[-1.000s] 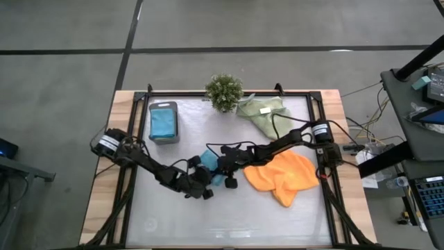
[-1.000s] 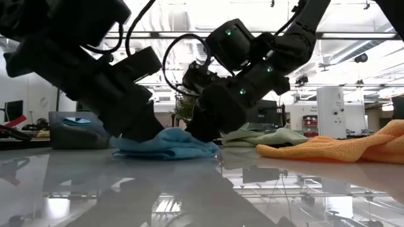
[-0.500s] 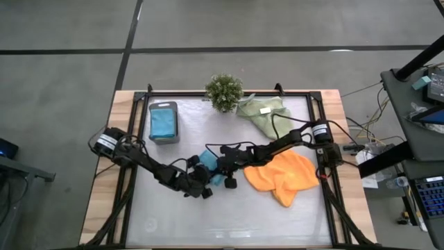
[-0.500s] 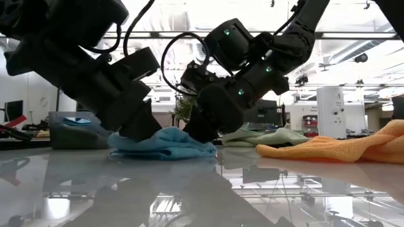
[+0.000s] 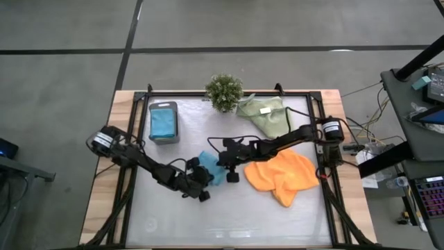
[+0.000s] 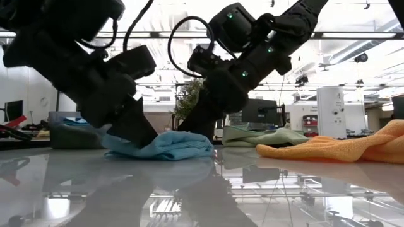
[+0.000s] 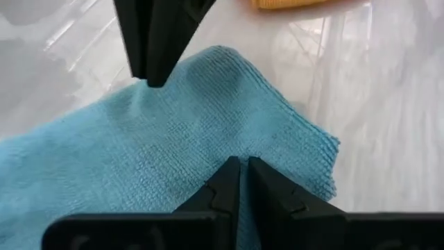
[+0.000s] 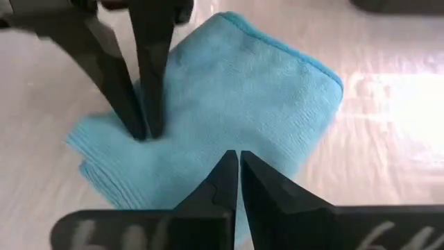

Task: Fold microfiber towels
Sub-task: Fold the blue microfiber cloth

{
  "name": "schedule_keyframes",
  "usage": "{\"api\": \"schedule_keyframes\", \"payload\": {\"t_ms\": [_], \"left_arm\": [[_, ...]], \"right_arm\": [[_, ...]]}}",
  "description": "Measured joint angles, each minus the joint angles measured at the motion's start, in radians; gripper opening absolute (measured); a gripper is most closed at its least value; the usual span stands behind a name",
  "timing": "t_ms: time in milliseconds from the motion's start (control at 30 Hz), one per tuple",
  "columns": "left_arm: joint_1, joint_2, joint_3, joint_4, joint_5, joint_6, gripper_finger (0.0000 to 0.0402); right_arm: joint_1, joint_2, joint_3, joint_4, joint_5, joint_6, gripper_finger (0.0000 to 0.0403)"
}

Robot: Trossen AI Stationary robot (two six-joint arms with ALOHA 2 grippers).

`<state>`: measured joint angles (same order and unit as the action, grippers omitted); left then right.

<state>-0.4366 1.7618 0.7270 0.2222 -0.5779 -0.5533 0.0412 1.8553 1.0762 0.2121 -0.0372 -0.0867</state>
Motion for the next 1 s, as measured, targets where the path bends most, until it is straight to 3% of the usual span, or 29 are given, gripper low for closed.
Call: {"api": "schedule_keyframes", "payload": {"t_ms": [333,533,1000], "left_arm": [[-0.001,-0.128,-0.001,-0.081,-0.012,0.017,0.0019],[0.001,-0.186,-0.008,-0.215,-0.034,0.017,0.0019],[0.009,-0.129,-0.025,-0.231,-0.056,0.010,0.0019]], "right_arm": [[0.044,-0.004,-0.001,-0.043,-0.019,-0.037,0.0012],[0.087,0.011,-0.001,0.034,-0.162,-0.099,0.0012],[0.096,0.033,-0.001,0.101,-0.172,-0.089,0.0013]]}}
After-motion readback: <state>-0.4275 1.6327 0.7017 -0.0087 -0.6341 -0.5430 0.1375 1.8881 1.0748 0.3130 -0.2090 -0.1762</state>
